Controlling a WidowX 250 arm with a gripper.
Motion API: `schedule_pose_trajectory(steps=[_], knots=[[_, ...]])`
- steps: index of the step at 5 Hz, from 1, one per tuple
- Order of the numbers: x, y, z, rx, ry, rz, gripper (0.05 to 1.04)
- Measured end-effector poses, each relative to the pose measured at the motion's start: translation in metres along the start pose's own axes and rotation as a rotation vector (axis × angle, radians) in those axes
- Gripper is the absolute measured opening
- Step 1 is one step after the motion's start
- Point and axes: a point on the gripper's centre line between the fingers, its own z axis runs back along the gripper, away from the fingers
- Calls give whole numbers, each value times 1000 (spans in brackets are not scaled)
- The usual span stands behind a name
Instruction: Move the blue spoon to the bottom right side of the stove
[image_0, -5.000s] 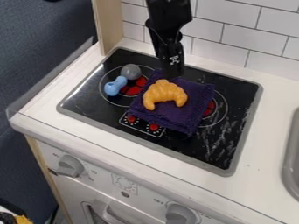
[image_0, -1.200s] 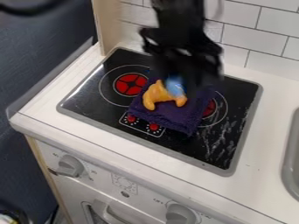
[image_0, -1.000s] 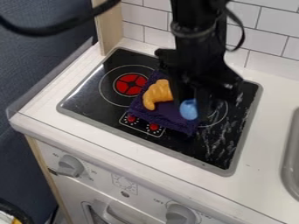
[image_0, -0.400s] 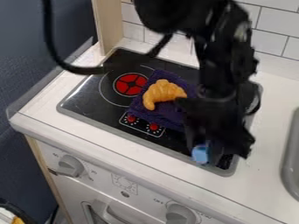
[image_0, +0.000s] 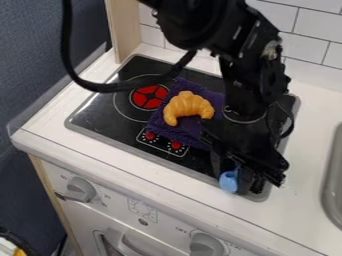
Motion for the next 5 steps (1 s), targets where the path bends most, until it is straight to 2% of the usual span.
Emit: schedule_pose_trajectory(steps=[1, 2, 3, 4, 5], knots=[[2, 9, 1, -1, 12, 8, 755], [0, 18, 4, 0, 28, 17, 989], [0, 17, 23, -8, 9, 6, 1001], [-1, 12, 52, -35, -47, 0, 1001], [-2, 5, 72, -45, -60, -55, 1001]])
